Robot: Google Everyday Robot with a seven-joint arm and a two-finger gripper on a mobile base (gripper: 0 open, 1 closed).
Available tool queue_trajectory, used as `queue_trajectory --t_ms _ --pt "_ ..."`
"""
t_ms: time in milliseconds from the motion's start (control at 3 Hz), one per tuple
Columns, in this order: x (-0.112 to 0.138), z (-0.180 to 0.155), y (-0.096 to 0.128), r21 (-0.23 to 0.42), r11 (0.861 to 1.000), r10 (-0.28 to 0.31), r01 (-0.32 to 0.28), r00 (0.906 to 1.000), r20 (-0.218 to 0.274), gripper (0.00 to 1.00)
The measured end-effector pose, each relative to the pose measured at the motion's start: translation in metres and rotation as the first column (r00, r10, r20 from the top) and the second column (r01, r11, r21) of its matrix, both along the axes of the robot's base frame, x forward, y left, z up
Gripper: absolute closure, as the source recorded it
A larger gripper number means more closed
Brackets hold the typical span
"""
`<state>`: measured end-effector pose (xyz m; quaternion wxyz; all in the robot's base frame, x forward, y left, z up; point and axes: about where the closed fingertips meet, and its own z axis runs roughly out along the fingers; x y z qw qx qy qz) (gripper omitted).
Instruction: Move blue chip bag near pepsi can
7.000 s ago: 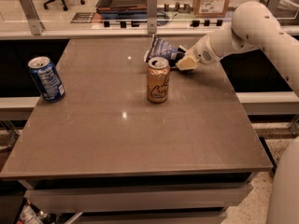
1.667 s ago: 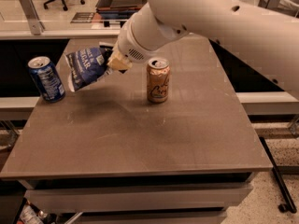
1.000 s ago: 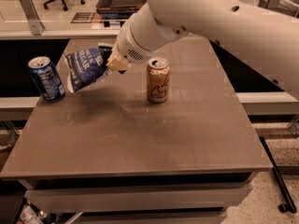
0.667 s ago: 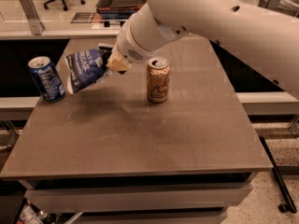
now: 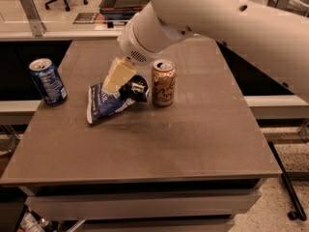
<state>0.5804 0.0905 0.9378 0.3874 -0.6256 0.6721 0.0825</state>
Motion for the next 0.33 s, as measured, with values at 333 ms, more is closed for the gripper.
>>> queue_trajectory --t_ms 333 --pt "0.0 0.0 0.0 0.0 1.0 0.0 0.0 1.0 0.0 0.0"
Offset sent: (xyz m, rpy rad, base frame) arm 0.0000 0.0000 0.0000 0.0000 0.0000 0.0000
